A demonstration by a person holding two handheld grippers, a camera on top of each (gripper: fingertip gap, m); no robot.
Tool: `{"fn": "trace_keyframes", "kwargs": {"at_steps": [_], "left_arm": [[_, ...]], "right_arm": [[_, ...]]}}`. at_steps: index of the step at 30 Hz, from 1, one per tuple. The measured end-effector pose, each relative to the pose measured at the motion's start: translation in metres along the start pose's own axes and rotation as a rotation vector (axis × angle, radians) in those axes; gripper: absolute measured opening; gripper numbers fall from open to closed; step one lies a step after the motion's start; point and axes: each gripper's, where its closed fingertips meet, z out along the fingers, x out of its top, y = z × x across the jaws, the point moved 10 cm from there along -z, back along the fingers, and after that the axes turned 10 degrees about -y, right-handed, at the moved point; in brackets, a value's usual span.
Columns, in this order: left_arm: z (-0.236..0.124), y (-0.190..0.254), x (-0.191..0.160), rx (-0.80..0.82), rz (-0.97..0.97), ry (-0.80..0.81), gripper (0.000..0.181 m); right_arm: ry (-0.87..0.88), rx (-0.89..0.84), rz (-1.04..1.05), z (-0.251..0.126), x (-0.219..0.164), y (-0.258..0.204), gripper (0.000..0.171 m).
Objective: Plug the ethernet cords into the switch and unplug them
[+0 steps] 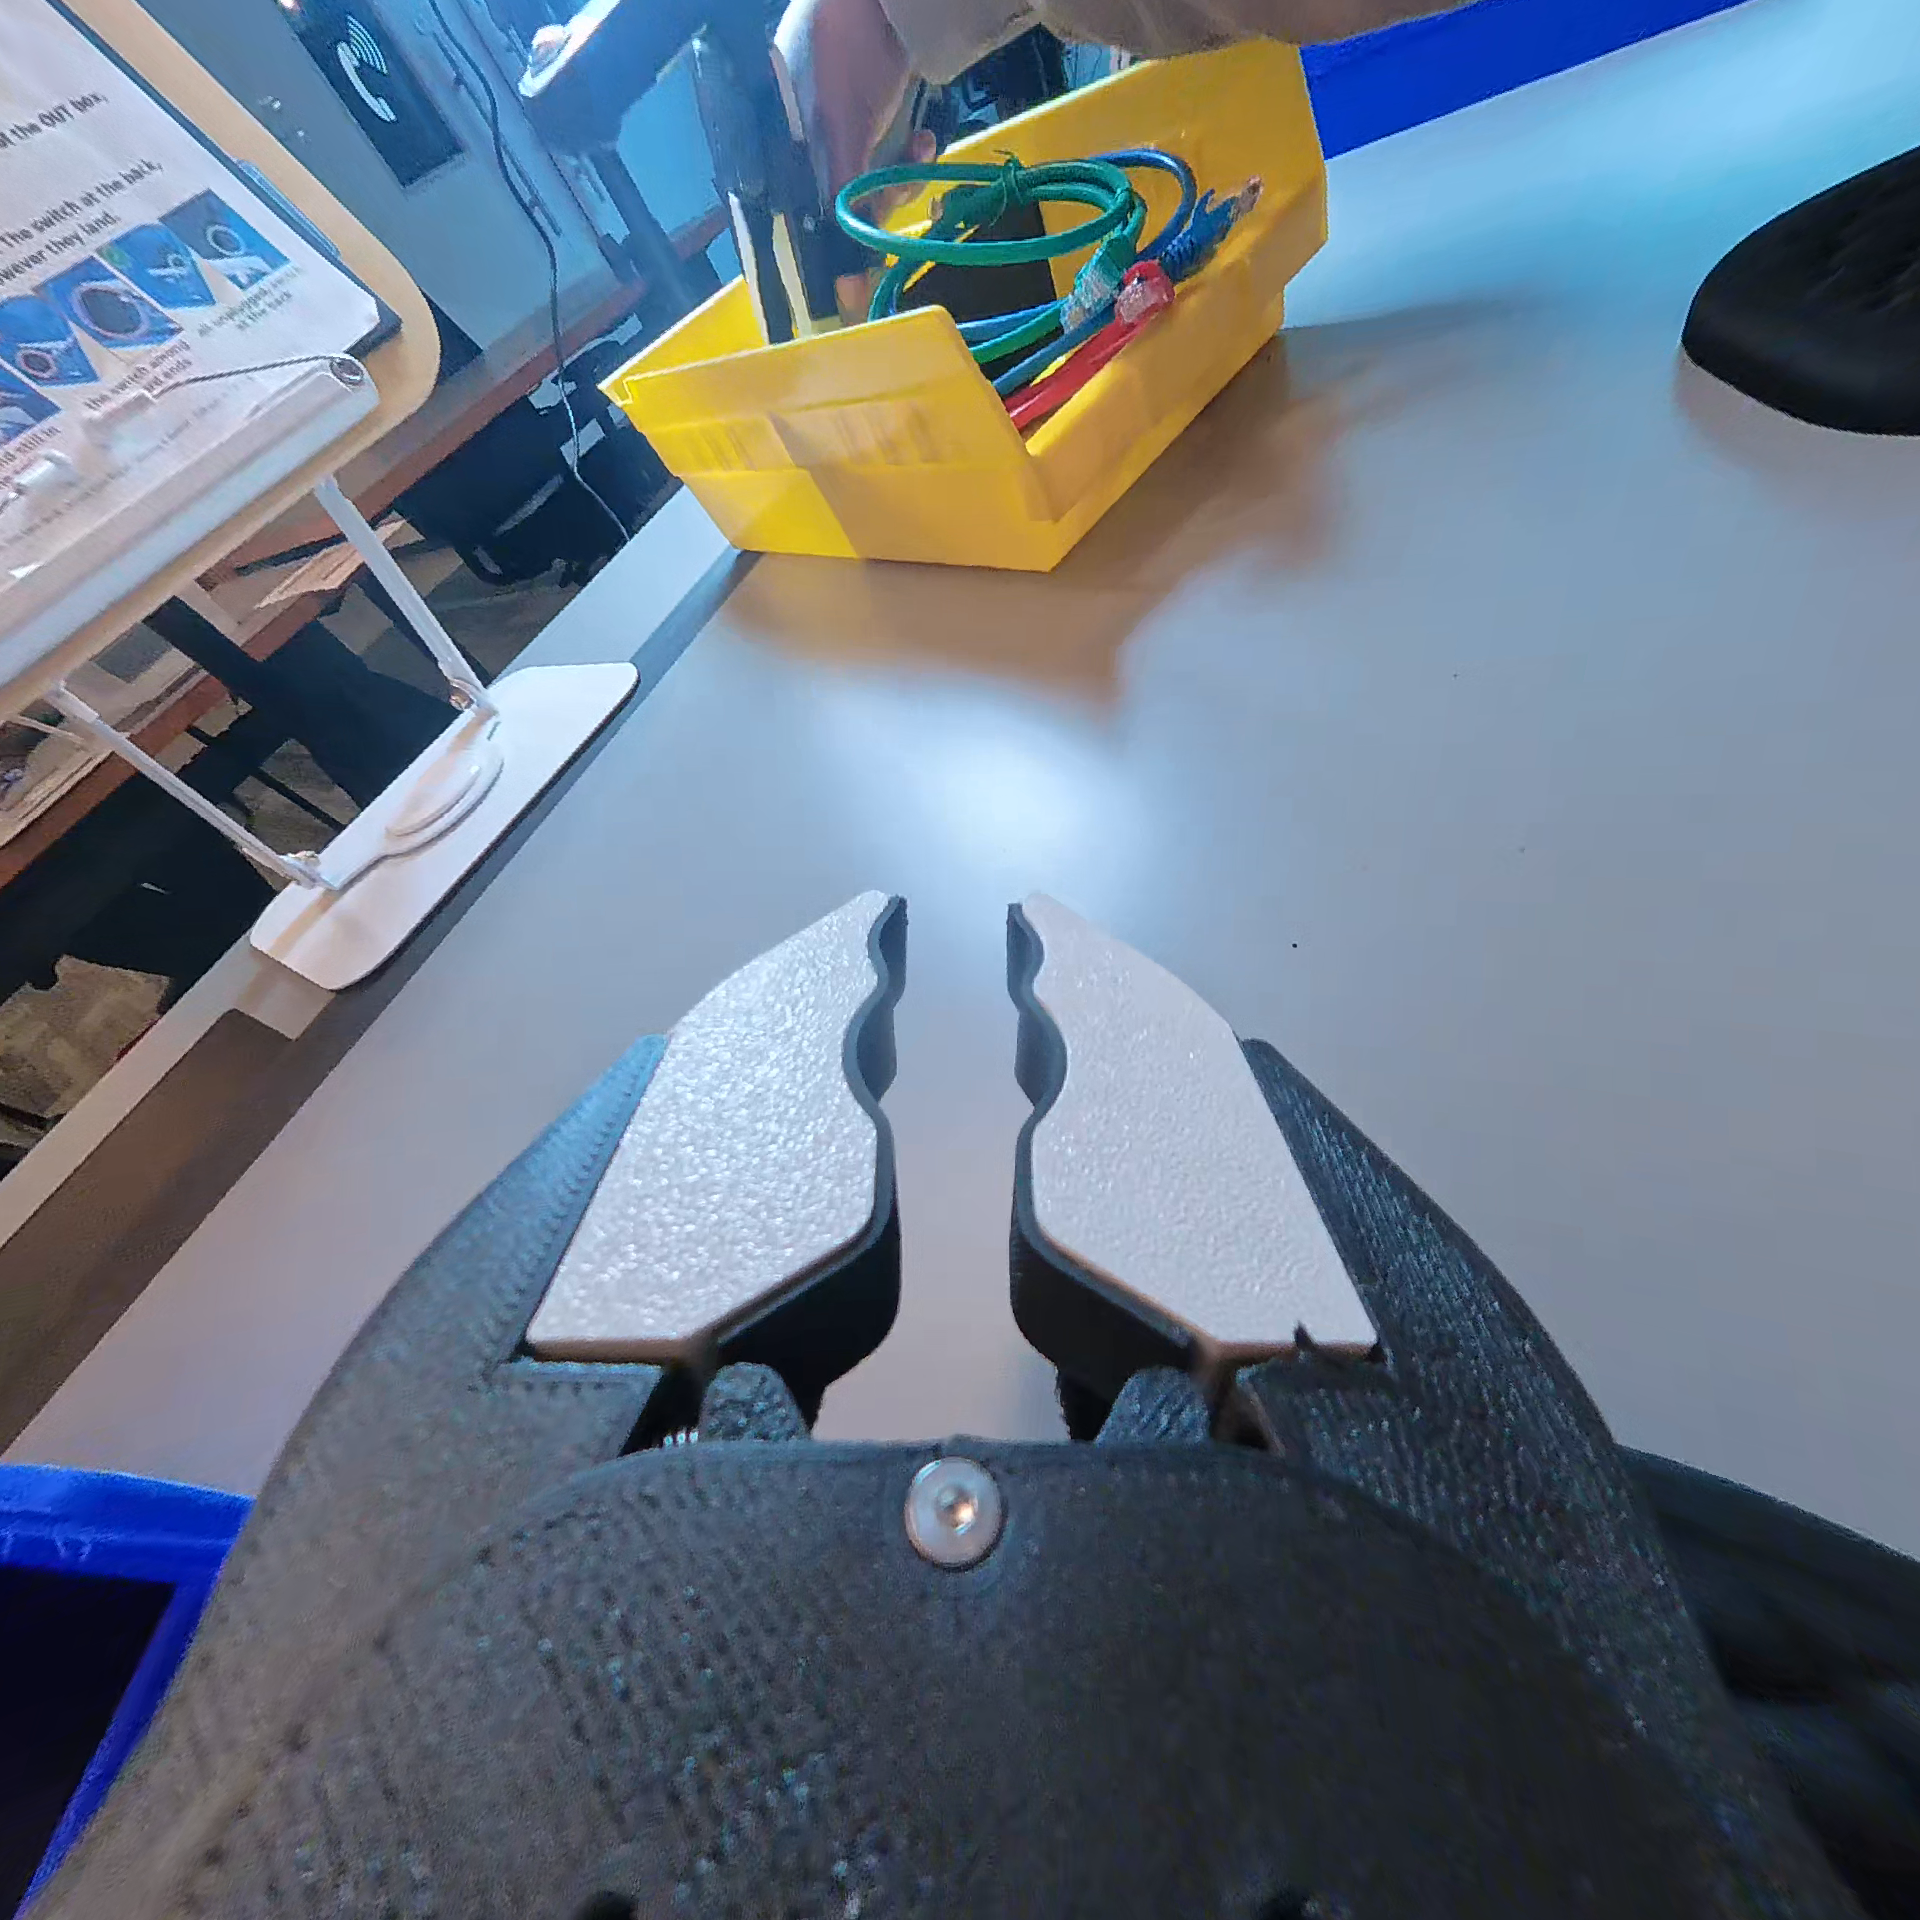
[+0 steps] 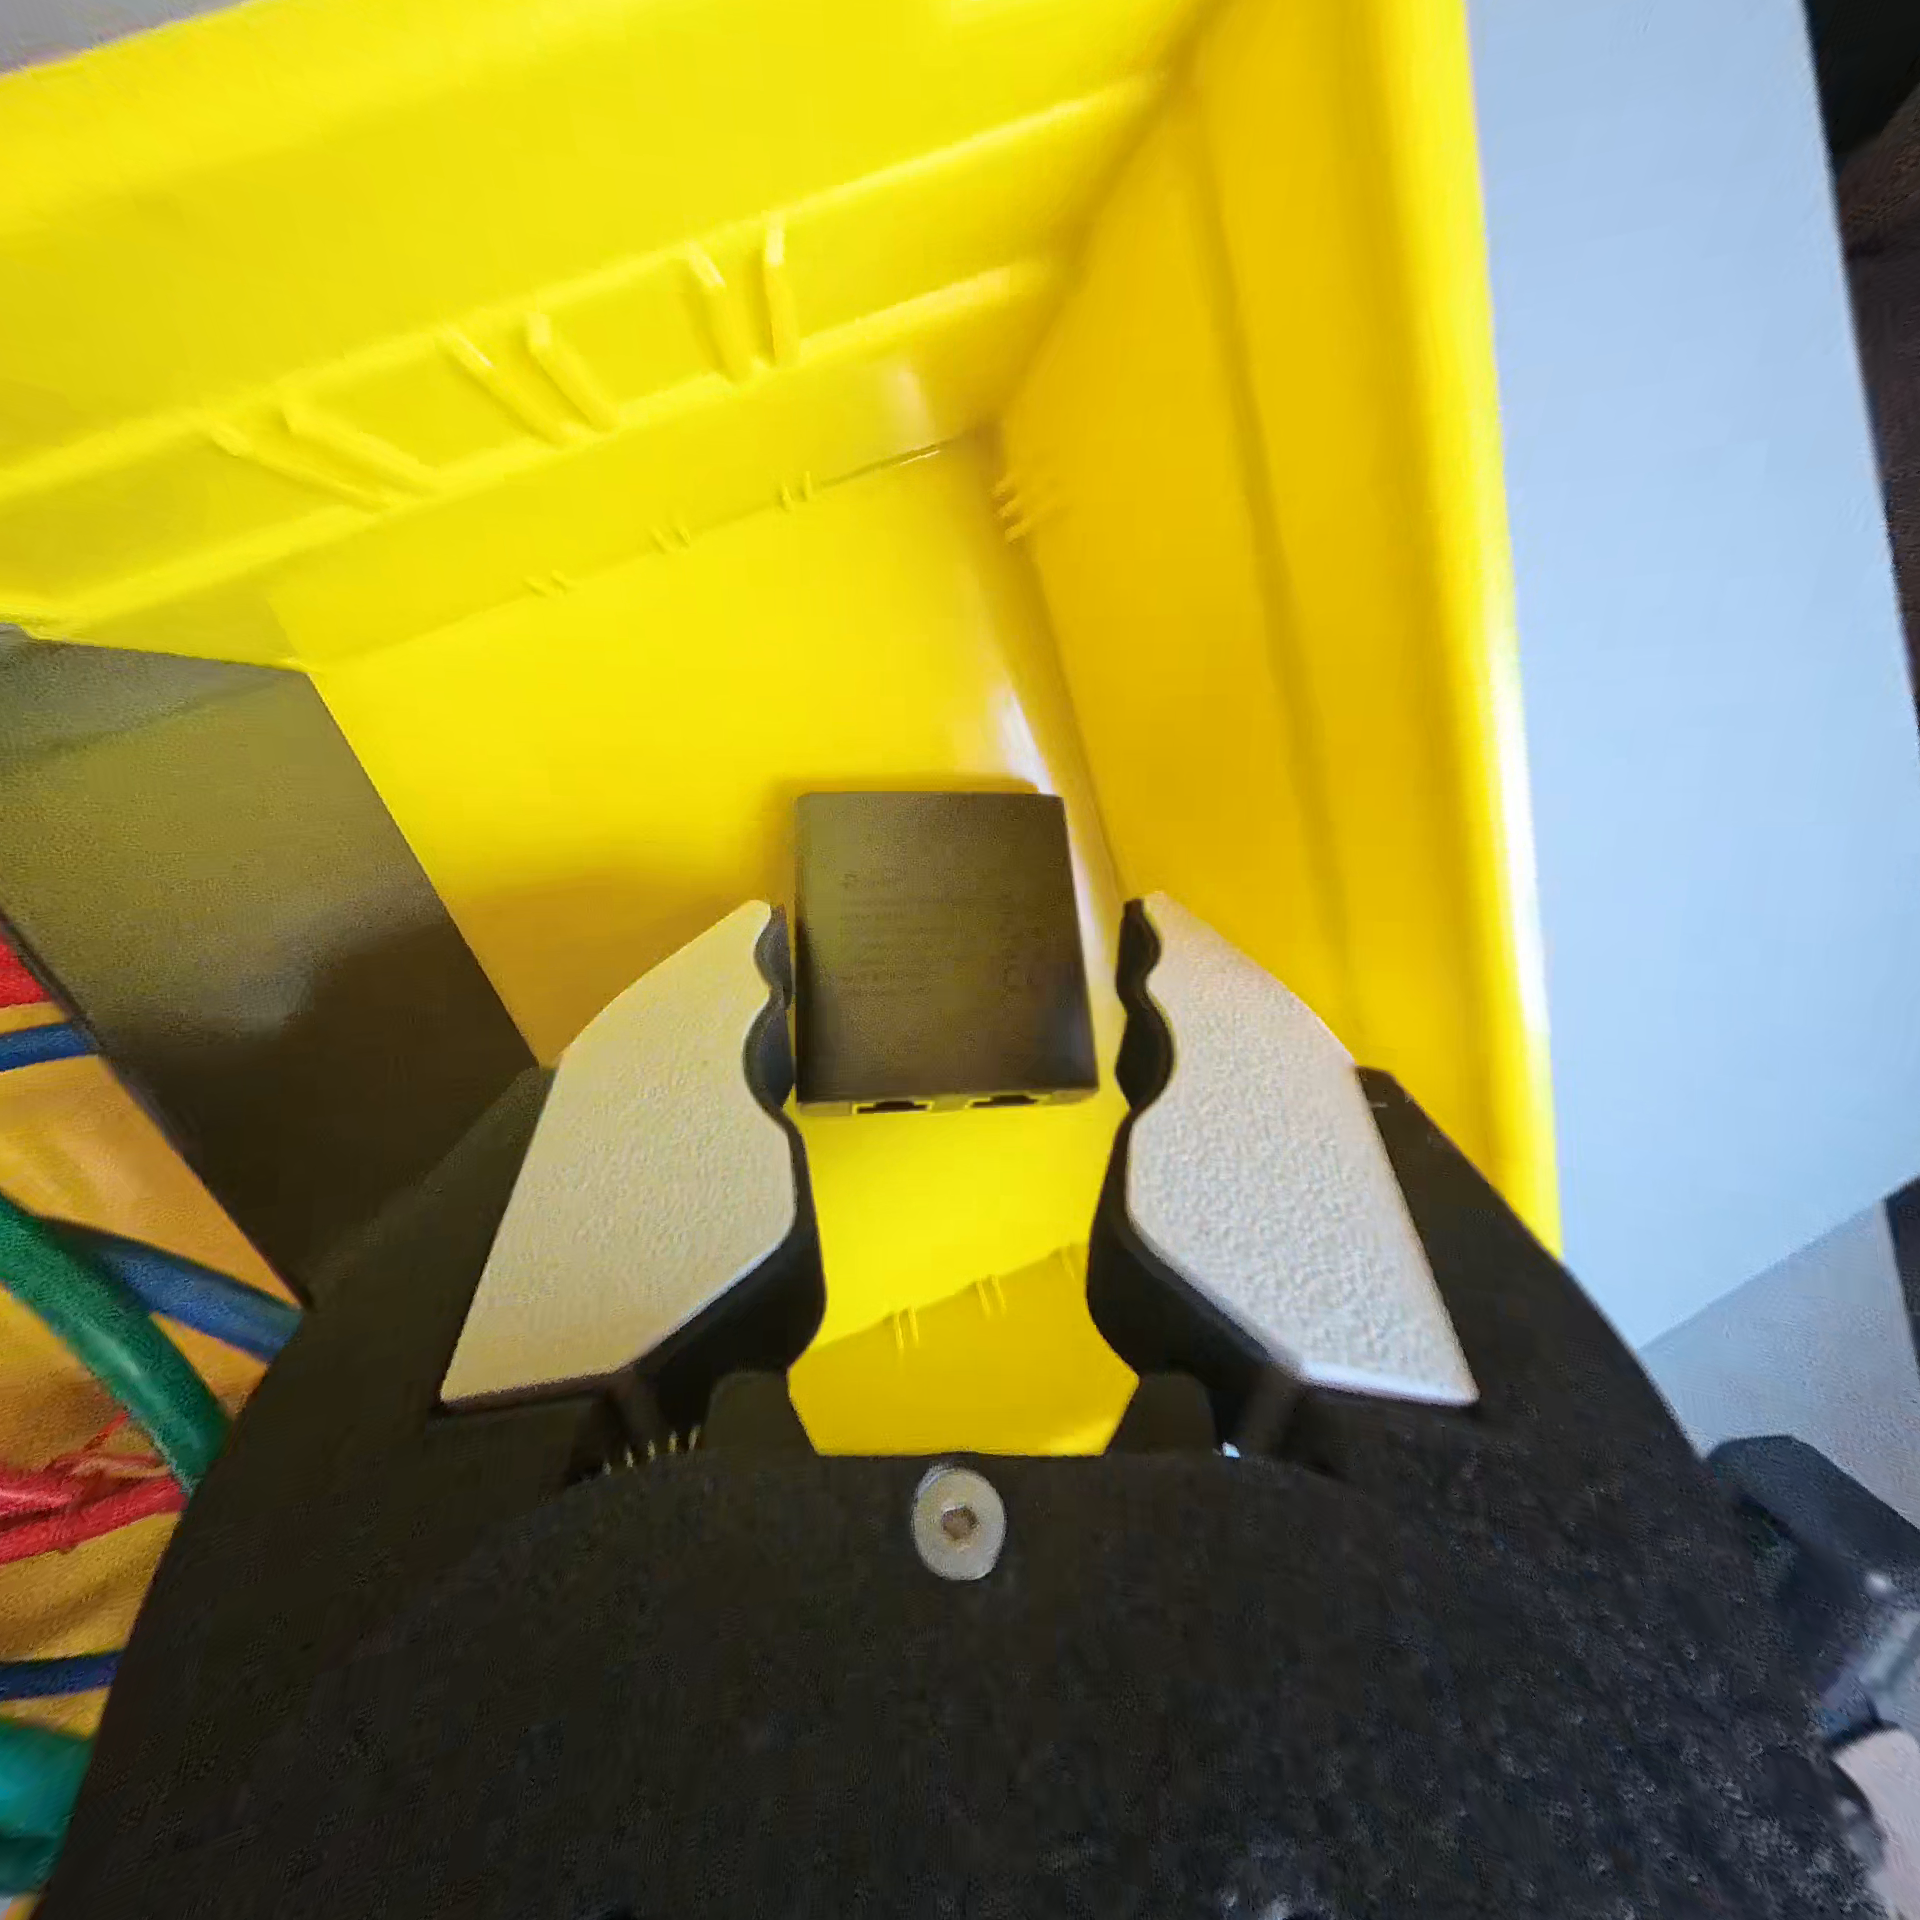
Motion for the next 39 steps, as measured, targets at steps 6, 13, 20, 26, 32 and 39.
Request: {"fn": "trace_keyframes", "kwargs": {"at_steps": [6,13,20,26,32,39], "left_arm": [[-0.010,-0.005,0.007,0.043,-0.003,0.012,0.020],[-0.063,-0.039,0.016,0.174,-0.026,-0.046,0.033],[-0.109,-0.061,-0.055,0.191,-0.096,-0.583,0.049],[-0.087,-0.065,-0.098,0.296,0.143,-0.926,0.038],[-0.055,-0.055,-0.077,0.268,0.255,-0.840,0.030],[-0.018,-0.033,-0.046,0.147,0.375,-0.737,0.030]], "right_arm": [[0.297,-0.266,0.031,-0.090,-0.016,-0.016,0.058],[0.784,-0.292,0.007,-0.175,-0.058,-0.151,0.053],[0.619,-0.188,-0.032,-0.117,-0.125,-0.283,0.050],[0.343,-0.423,0.021,-0.060,-0.148,-0.292,0.052],[0.088,-0.556,-0.085,-0.040,-0.131,-0.265,0.053],[0.044,-0.509,-0.099,-0.035,-0.115,-0.248,0.043]]}}
